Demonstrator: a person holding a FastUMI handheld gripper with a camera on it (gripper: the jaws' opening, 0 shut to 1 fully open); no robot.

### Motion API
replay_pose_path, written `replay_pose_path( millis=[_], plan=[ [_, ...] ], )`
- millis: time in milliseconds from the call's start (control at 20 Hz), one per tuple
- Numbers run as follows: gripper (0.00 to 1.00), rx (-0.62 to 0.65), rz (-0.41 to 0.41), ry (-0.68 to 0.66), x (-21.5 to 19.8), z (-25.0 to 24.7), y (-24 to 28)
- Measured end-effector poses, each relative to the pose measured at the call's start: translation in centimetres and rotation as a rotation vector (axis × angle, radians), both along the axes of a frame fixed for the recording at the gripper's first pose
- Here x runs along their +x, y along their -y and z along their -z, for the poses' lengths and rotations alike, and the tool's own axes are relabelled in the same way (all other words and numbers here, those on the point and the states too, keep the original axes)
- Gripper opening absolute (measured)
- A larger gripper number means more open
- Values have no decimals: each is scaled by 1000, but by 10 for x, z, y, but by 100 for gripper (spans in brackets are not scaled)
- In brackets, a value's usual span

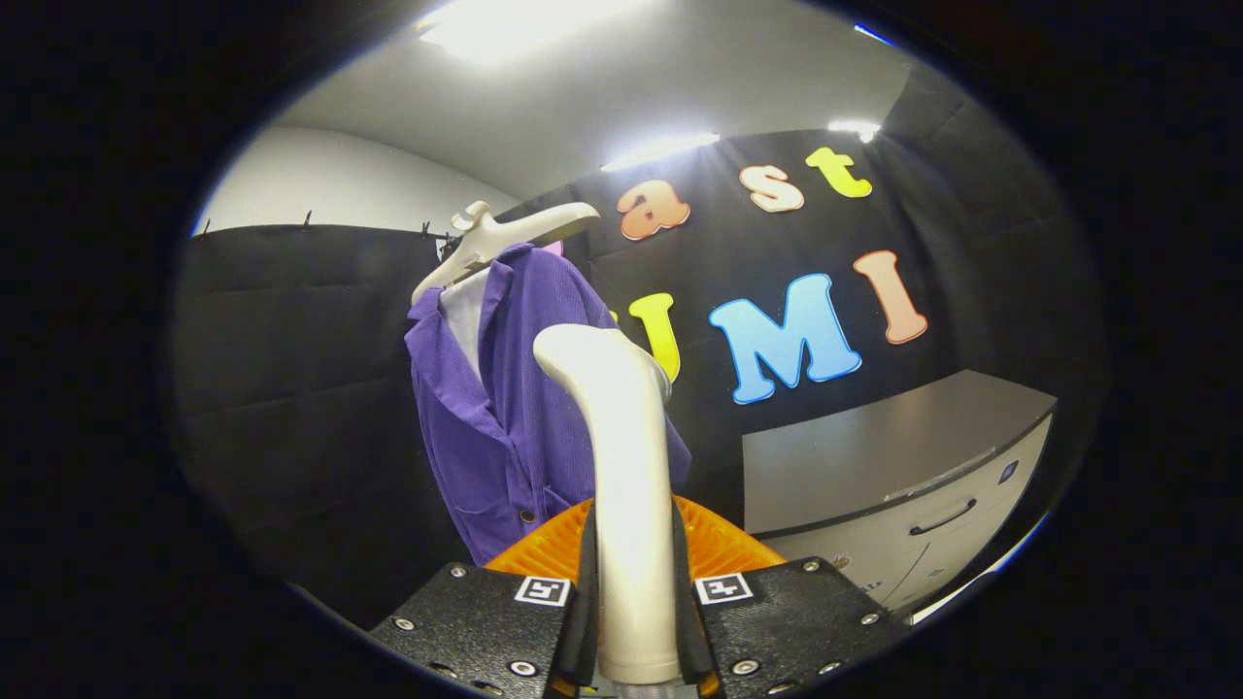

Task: Iron the clothes twice with a garment steamer, once on the left side and once on the right side.

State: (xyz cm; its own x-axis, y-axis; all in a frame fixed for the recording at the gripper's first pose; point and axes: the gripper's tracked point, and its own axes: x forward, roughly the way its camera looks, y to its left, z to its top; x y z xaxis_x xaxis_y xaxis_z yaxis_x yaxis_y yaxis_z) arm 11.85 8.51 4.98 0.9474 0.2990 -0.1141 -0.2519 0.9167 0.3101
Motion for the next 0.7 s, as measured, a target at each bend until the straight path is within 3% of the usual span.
replay_pose_path(
  millis=[350, 700],
  plan=[
    [33, -64, 13, 102, 0, -33, -35],
    [33, -97, -21, 174, 39, -57, -86]
  ],
)
